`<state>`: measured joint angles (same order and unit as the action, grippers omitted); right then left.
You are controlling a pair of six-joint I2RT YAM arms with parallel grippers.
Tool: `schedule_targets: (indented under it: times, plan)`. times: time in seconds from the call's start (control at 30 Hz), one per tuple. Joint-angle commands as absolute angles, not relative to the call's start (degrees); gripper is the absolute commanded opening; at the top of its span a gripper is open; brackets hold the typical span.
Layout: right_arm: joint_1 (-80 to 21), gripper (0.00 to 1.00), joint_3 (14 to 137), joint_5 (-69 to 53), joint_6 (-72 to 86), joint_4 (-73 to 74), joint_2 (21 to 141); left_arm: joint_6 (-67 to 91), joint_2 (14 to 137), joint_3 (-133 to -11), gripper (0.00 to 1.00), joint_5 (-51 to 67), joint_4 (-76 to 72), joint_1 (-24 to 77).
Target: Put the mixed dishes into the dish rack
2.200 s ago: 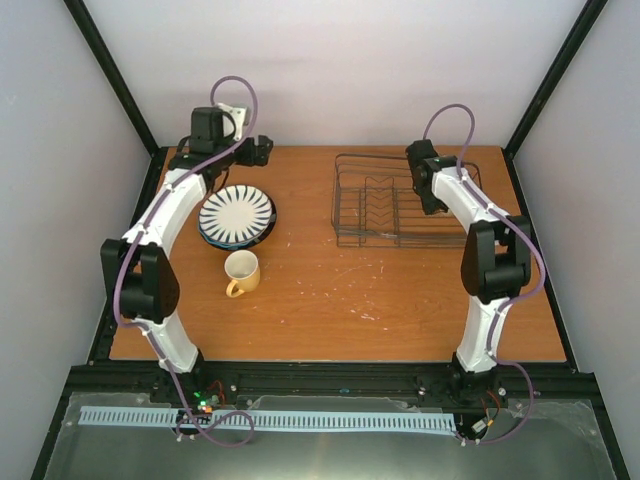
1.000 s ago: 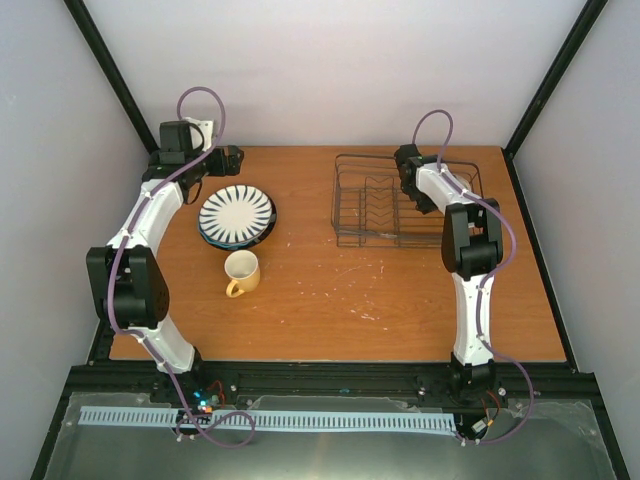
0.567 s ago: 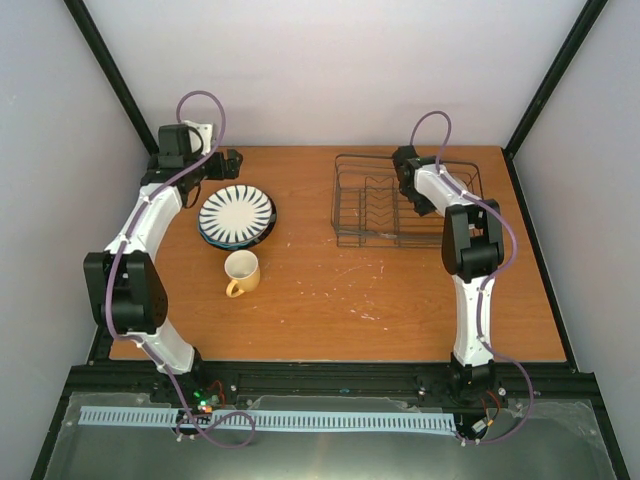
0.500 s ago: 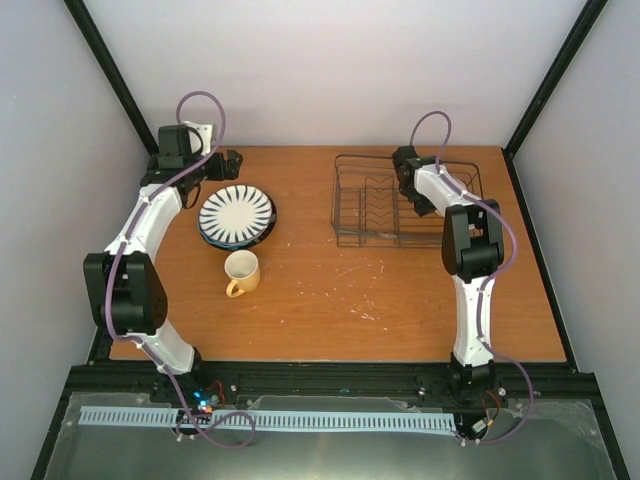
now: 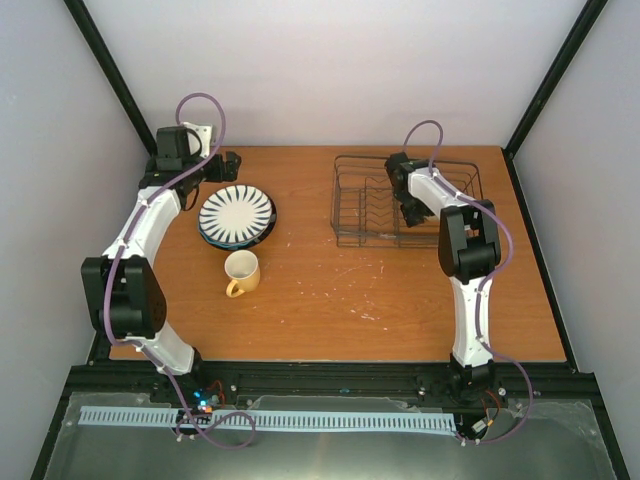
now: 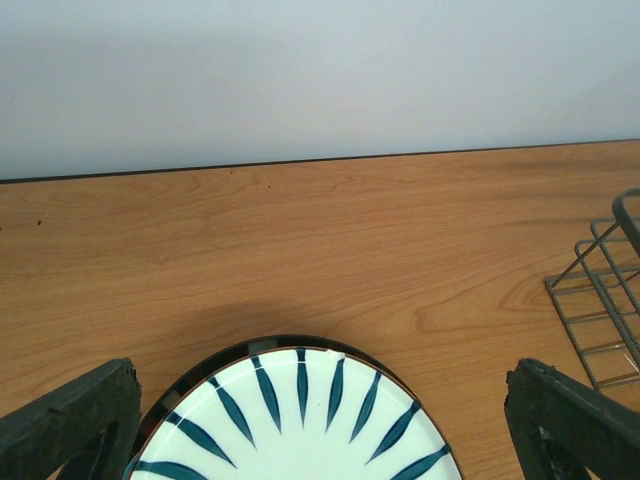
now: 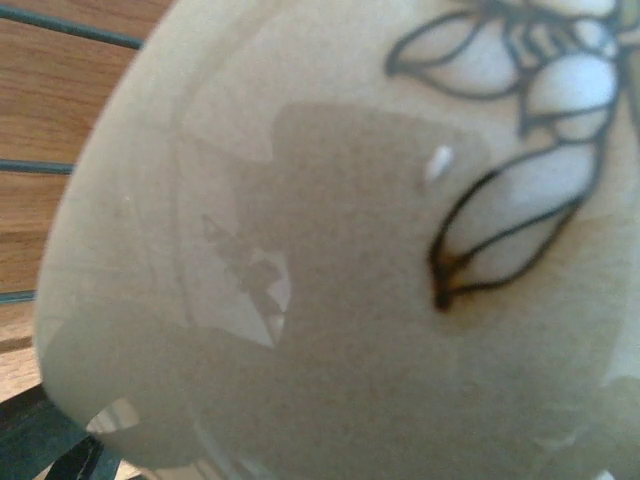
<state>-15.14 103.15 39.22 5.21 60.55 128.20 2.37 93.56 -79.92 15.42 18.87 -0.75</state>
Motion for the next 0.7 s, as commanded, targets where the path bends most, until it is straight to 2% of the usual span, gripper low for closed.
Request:
schedule_targets:
  times: [0.0, 0.23, 0.67]
  plan:
    - [-16.1, 1.0, 100.8, 22.9, 6.0, 60.1, 130.6, 1.1, 91.3, -79.6, 1.0, 15.1, 17.8, -1.3]
    - [-16.1, 1.0, 103.0, 14.0, 6.8, 61.0, 130.1, 0.8, 91.1, -79.7, 1.0, 15.2, 18.0, -1.3]
    - [-16.3, 1.0, 109.0, 18.3, 7.4, 61.5, 127.8, 0.4, 90.2, -80.2, 1.0, 16.8, 19.2, -1.3]
